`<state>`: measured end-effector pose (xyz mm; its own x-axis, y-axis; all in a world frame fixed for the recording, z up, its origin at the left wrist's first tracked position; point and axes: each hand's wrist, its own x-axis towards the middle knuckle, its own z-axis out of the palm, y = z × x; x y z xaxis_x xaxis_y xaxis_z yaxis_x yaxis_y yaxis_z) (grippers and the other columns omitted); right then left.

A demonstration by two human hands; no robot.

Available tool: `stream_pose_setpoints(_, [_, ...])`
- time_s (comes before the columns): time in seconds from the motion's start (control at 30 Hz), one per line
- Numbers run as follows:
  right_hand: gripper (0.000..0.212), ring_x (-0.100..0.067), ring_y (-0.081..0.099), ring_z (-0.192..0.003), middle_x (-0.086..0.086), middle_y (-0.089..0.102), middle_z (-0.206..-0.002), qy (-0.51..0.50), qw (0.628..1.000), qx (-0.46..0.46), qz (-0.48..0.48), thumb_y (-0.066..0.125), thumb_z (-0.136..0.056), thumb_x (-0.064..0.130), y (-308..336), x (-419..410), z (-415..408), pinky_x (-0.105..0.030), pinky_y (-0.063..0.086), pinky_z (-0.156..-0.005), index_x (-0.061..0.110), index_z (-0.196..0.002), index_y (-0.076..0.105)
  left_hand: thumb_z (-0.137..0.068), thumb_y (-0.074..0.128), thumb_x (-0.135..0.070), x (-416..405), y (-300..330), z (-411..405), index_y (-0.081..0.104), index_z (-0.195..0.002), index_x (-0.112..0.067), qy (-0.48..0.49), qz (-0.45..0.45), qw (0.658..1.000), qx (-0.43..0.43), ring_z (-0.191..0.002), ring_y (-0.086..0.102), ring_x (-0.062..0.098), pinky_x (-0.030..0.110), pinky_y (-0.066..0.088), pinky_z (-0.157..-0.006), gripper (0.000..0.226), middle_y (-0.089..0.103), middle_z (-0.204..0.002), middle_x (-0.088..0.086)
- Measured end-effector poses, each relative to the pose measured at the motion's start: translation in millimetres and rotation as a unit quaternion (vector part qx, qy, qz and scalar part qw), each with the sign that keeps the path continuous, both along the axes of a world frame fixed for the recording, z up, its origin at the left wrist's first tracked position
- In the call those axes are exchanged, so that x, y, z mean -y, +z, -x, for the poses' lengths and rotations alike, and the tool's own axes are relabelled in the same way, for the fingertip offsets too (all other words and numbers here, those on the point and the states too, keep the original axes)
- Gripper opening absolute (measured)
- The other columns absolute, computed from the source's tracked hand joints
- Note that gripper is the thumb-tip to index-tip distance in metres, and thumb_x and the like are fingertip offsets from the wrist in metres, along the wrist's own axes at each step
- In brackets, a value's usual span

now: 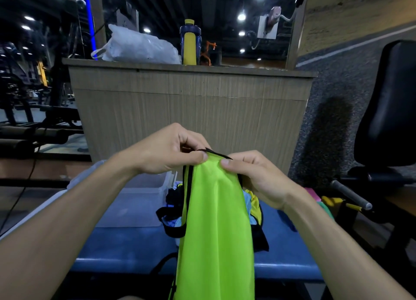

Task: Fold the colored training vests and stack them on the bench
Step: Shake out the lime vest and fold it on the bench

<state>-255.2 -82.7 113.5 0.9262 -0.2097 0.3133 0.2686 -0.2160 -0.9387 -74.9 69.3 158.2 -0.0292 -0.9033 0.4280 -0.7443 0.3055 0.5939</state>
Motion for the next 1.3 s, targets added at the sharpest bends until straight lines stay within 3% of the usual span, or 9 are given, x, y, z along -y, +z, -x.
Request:
stream_pose_setpoints(0.13, [0.032,-0.010,0.048,-0.058,-0.004,0.054,-0.063,-0.043,0.996,0.000,0.076,0.069,-0.092,0.030,16.1,4.0,6.0,-0.023,0.036,-0.055,0.006,-0.071,0.067,-0.088,0.063,-0.012,2.7,-4.2,2.3,0.077,-0.086,-0.003,0.047,0.003,0.999,-0.001,-0.089,0.067,0.033,0.044,0.052,-0.082,0.017,0.073,-0.094,0.005])
stream_pose_setpoints(0.27, [0.027,-0.010,0.054,-0.060,-0.001,0.063,-0.065,-0.055,0.990,0.019,0.130,0.068,-0.094,0.028,35.1,4.2,8.5,-0.020,0.041,-0.057,0.012,-0.073,0.072,-0.090,0.068,-0.003,7.1,-5.5,12.3,0.078,-0.082,-0.012,0.053,-0.017,0.998,-0.025,-0.078,0.066,0.015,0.037,0.051,-0.078,0.016,0.075,-0.086,0.006])
stream_pose_setpoints(0.4, [0.027,-0.009,0.057,-0.063,0.000,0.066,-0.067,-0.063,0.985,0.024,0.159,0.067,-0.095,0.028,44.8,6.7,10.4,-0.020,0.043,-0.062,0.014,-0.073,0.073,-0.096,0.070,-0.026,7.6,-0.8,14.2,0.077,-0.091,-0.008,0.020,-0.001,0.998,-0.056,-0.086,0.065,0.016,0.037,0.051,-0.085,0.020,0.075,-0.092,0.015])
stream_pose_setpoints(0.53, [0.030,-0.013,0.056,-0.064,-0.005,0.063,-0.068,-0.068,0.989,0.023,0.131,0.069,-0.092,0.031,34.7,10.1,15.4,-0.022,0.043,-0.061,0.008,-0.073,0.070,-0.102,0.058,-0.028,6.1,9.2,8.3,0.070,-0.094,0.007,0.002,-0.012,0.996,-0.086,-0.085,0.065,0.022,0.042,0.055,-0.088,0.038,0.070,-0.090,0.023])
stream_pose_setpoints(0.67, [0.045,-0.022,0.039,-0.058,-0.011,0.046,-0.066,-0.099,0.989,0.025,0.111,0.073,-0.092,0.034,10.3,13.4,15.0,-0.038,0.026,-0.050,0.000,-0.070,0.053,-0.101,0.057,-0.041,13.0,23.3,-6.6,0.067,-0.080,0.000,0.168,0.046,0.980,0.100,-0.065,0.050,0.021,0.036,0.042,-0.066,0.047,0.062,-0.078,0.025])
stream_pose_setpoints(0.83, [0.056,-0.011,0.028,-0.053,-0.012,0.034,-0.065,-0.110,0.986,0.018,0.126,0.075,-0.091,0.032,-14.8,24.3,23.1,-0.018,0.021,-0.046,-0.009,-0.068,0.045,-0.103,0.055,-0.027,17.3,32.3,-27.0,0.066,-0.077,0.001,0.348,0.138,0.880,0.292,-0.078,0.062,0.035,0.038,0.032,-0.066,0.040,0.067,-0.079,0.016])
stream_pose_setpoints(1.07, [0.042,-0.016,0.048,-0.055,-0.008,0.055,-0.060,-0.121,0.975,-0.072,0.169,0.079,-0.086,0.030,-21.8,58.7,50.4,-0.026,0.034,-0.052,-0.004,-0.070,0.062,-0.102,0.058,-0.025,-1.0,37.3,-58.2,0.074,-0.089,0.001,0.446,0.246,0.842,0.176,-0.083,0.065,0.037,0.037,0.040,-0.072,0.034,0.072,-0.087,0.021])
stream_pose_setpoints(1.2, [0.068,-0.019,0.040,-0.056,-0.020,0.046,-0.060,-0.178,0.956,-0.082,0.220,0.082,-0.080,0.051,-14.3,83.9,56.8,-0.027,0.035,-0.051,-0.012,-0.074,0.059,-0.101,0.060,-0.029,-12.3,43.7,-63.6,0.074,-0.088,-0.005,0.440,0.286,0.850,0.050,-0.056,0.051,-0.004,0.024,0.033,-0.056,0.031,0.058,-0.063,-0.003])
stream_pose_setpoints(1.3, [0.056,-0.016,0.038,-0.056,-0.011,0.044,-0.062,-0.221,0.958,-0.027,0.182,0.080,-0.081,0.036,-5.6,99.4,58.3,-0.022,0.035,-0.055,-0.014,-0.073,0.057,-0.100,0.062,-0.031,-16.8,49.2,-61.6,0.071,-0.087,-0.015,0.417,0.295,0.859,-0.034,-0.053,0.043,-0.007,0.018,0.034,-0.055,0.023,0.054,-0.067,-0.009])
